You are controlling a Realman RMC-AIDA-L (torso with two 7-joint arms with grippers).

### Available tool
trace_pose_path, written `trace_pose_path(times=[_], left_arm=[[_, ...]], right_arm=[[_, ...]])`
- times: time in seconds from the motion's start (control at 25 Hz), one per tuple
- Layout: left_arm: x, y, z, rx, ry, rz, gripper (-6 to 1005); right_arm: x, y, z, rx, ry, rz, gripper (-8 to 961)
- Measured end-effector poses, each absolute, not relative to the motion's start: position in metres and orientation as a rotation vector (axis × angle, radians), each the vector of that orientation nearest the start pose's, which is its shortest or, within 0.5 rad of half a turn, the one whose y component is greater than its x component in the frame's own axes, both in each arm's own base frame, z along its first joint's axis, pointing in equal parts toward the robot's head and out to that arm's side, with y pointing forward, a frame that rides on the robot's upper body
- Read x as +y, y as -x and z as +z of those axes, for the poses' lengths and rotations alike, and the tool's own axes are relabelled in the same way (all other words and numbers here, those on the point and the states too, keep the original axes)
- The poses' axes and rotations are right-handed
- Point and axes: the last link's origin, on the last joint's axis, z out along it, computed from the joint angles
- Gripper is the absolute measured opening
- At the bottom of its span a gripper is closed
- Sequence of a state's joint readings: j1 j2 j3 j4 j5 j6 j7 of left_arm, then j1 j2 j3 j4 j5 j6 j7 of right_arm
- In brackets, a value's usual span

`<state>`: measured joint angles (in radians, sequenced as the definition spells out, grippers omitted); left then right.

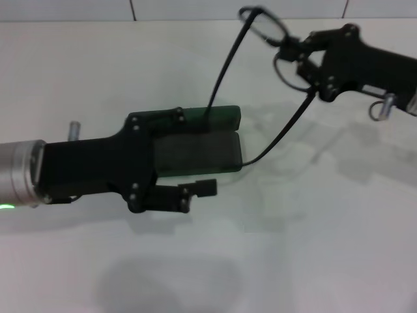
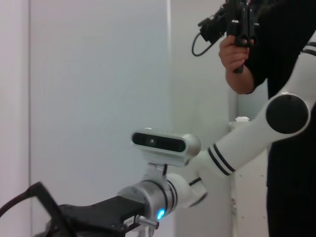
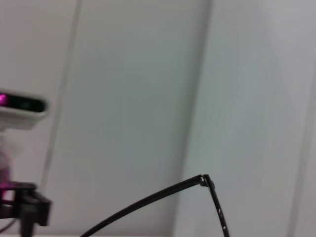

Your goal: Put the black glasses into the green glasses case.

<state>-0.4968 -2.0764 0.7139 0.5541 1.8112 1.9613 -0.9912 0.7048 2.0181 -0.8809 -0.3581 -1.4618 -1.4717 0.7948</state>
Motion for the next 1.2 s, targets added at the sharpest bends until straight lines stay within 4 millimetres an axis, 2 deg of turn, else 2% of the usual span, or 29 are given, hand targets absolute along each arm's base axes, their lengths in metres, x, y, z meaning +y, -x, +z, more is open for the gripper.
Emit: trace_pose_path(times=[0.24,0.44,0.6,0.72,0.92,1.2], left_arm=[[0.274,0.235,0.010,-0.047,2.791,-1.226,836],[0.270,0.235,0.003,-0.083,2.820,-1.228,835],[0.268,0.234,-0.003,-0.100,2.837,-1.238,834],[0.267,0.233,-0.007,-0.103,2.853,-1.232,834],[0.268,0.232,-0.008,-0.102,2.858,-1.233,833],[0.269,0.227,-0.013,-0.098,2.876,-1.257,832]], right_arm=[[0.374,-0.215,0.026,0.017,2.284,1.057,70],[0.370,-0.210,0.038,0.059,2.172,1.220,72],[0.368,-0.192,0.030,0.091,2.217,1.358,74],[0.371,-0.172,0.015,0.136,2.293,1.445,75],[0.372,-0.153,-0.003,0.166,2.424,1.457,77],[0.376,-0.139,-0.015,0.228,2.483,1.480,79]])
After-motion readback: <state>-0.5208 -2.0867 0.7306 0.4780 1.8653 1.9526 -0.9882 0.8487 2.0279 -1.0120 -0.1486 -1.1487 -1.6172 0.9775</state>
